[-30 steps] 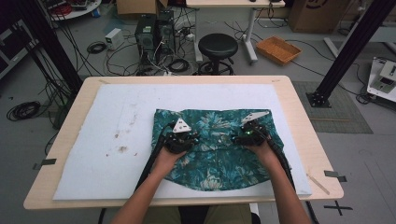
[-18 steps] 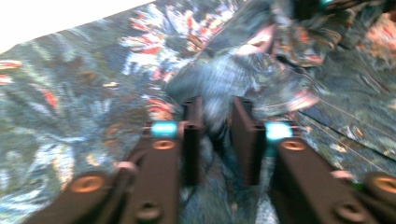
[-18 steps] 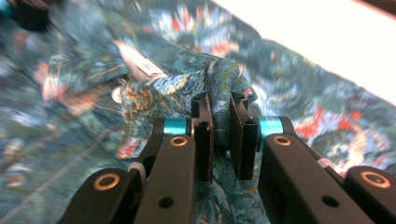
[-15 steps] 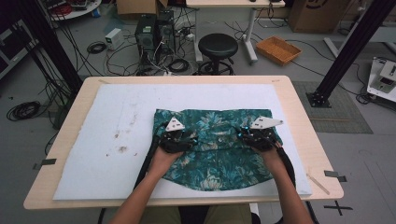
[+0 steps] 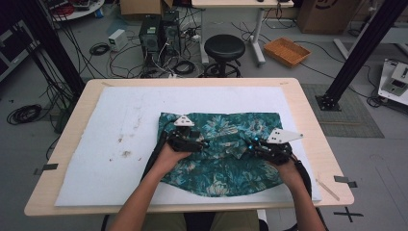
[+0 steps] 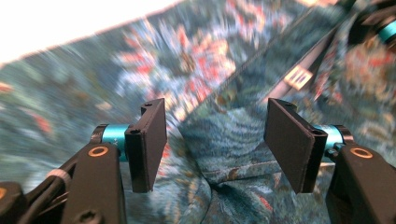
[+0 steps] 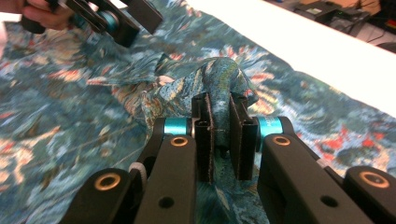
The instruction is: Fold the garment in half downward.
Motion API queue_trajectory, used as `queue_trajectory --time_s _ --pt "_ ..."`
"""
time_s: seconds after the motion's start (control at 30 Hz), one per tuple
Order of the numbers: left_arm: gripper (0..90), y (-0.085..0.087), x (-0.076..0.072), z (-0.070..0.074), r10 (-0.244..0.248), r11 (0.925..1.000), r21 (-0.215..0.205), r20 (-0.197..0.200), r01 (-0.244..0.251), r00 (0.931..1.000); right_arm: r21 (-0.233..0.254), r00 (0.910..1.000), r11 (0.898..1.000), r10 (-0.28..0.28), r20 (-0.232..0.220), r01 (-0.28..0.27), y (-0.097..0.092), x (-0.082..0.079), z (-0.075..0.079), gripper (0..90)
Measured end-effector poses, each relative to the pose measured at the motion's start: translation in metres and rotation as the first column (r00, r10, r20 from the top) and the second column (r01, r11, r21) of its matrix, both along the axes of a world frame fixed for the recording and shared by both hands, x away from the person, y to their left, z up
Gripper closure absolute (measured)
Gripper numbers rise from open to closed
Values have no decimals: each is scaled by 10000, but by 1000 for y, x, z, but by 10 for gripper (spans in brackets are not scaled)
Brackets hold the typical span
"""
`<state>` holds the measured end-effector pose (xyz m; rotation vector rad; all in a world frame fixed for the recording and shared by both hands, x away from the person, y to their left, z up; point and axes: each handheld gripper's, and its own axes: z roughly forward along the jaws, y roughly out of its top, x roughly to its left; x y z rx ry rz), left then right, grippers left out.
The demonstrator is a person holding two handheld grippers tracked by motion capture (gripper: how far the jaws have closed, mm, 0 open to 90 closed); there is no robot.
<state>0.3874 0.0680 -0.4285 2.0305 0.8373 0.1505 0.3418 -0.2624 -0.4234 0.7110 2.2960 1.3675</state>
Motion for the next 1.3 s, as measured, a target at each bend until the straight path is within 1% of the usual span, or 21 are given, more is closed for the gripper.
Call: queue_trajectory --time_s 0.07,0.17,0.23,0.27,0.3,0.37,0.4,0.43,0.53,0.63,0.67,0.77,0.83,0.93,0.97,1.03,1.13,1.2,1.23,1.27,1.3 --pt "393 -5 1 -5 -22 9994 342 -189 28 9998 33 9999 10000 78 -117 -77 -3 -3 -1 824" --pt "384 -8 2 -12 182 9987 490 -324 -166 9993 44 9990 9994 356 -267 -355 -5 -5 -2 824" --pt "368 -11 1 -16 103 9981 616 -393 -79 9992 -37 9981 9990 454 -405 -456 -6 -6 -3 823" --pt "368 -12 0 -17 -36 9975 698 -397 64 9992 -126 9978 9988 460 -474 -466 -7 -6 -5 822" --pt "361 -13 -2 -18 -103 9970 771 -170 116 9998 -197 9979 9988 439 -483 -449 -7 -6 -6 822" --pt "360 -15 -6 -18 -308 9964 787 -103 315 9995 -225 9971 9988 425 -627 -440 -7 -5 -7 821" --pt "382 -17 -8 -19 -407 9965 724 -93 412 9991 -218 9966 9989 411 -708 -427 -8 -5 -8 821" --pt "426 -18 -11 -19 -429 9960 794 82 421 9990 -217 9963 9988 424 -744 -441 -8 -5 -8 821" --pt "625 -19 -19 -22 -435 9951 921 653 373 9969 -193 9958 9988 431 -802 -448 -10 -4 -8 817" --pt "777 -18 -22 -19 -250 9973 715 856 189 9960 -150 9943 9990 406 -986 -422 -10 -5 -8 810" --pt "795 -17 -24 -17 -195 9980 615 1008 133 9947 -148 9938 9989 431 -1024 -449 -10 -5 -8 804" --pt "815 -15 -31 -9 -179 9993 339 1622 126 9866 -240 9929 9988 403 -1123 -432 -11 -5 -6 751" --pt "824 -12 -36 -4 -235 9996 180 2014 203 9792 -164 9917 9992 330 -1243 -353 -13 -4 -5 657" --pt "830 -8 -43 0 -423 9987 -176 2362 478 9708 -64 9882 9994 338 -1494 -351 -14 -2 -4 490" --pt "831 -6 -47 1 -527 9978 -268 2529 614 9661 -79 9886 9993 346 -1466 -362 -13 -1 -4 453" --pt "831 -4 -52 2 -768 9950 -397 2745 911 9585 -275 9901 9985 429 -1333 -470 -11 -1 -3 358" --pt "830 0 -60 3 -1059 9910 -464 3062 1259 9461 -494 9895 9981 305 -1412 -378 -7 3 -3 255" --pt "831 2 -64 3 -1232 9888 -421 3148 1435 9411 -744 9812 9961 325 -1902 -474 -3 10 -4 217" --pt "830 2 -64 3 -1232 9888 -421 3148 1435 9411 -744 9812 9961 325 -1902 -474 -3 10 -4 217" --pt "830 4 -66 3 -1396 9863 -391 3188 1601 9375 -946 9772 9939 355 -2094 -564 0 13 -5 218" --pt "831 4 -67 2 -1477 9850 -383 3179 1683 9366 -1302 9667 9887 398 -2530 -747 8 19 -10 218"
